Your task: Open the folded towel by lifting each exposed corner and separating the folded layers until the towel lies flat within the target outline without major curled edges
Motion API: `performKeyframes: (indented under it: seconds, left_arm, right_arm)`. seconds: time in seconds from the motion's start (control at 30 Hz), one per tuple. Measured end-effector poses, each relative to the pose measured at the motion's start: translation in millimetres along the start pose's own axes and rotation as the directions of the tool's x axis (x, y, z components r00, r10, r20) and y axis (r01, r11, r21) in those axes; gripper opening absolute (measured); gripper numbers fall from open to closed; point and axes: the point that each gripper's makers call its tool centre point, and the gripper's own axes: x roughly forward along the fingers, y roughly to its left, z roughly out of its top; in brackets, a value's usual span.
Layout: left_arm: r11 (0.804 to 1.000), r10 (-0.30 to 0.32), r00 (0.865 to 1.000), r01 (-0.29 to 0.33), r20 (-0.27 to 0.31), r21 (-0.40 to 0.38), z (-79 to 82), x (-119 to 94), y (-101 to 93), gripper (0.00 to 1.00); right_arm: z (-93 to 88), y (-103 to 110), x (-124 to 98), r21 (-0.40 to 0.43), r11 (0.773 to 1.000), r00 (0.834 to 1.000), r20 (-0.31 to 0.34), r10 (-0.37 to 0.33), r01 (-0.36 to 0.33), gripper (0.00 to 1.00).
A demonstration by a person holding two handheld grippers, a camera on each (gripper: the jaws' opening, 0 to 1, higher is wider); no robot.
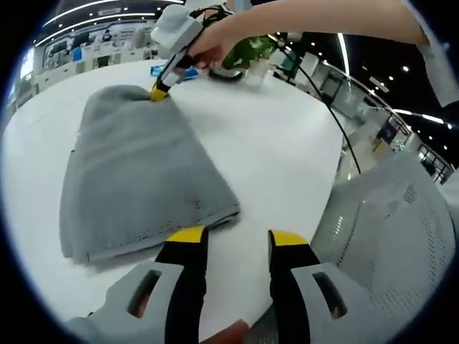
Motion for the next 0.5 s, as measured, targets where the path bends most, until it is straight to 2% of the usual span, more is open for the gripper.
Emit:
performKeyframes:
  seconds: [0.13,0.5]
  left_arm:
    - [1.000,-0.003,1.000,0.003,-0.015,0.028,-2.2,1.0,-1.8,0.32]
    - [1.000,0.000,1.000,0.000,-0.022,0.011,-4.9,0.9,1.2,0.32]
  right_arm:
    - [2.7,-4.4,3.7,-0.008,1.000,1.000,0.000,0.000,0.000,0.03]
    - [4.9,-7.7,6.0,-0.030,0.999,1.000,-0.006,-0.023,0.023,0.03]
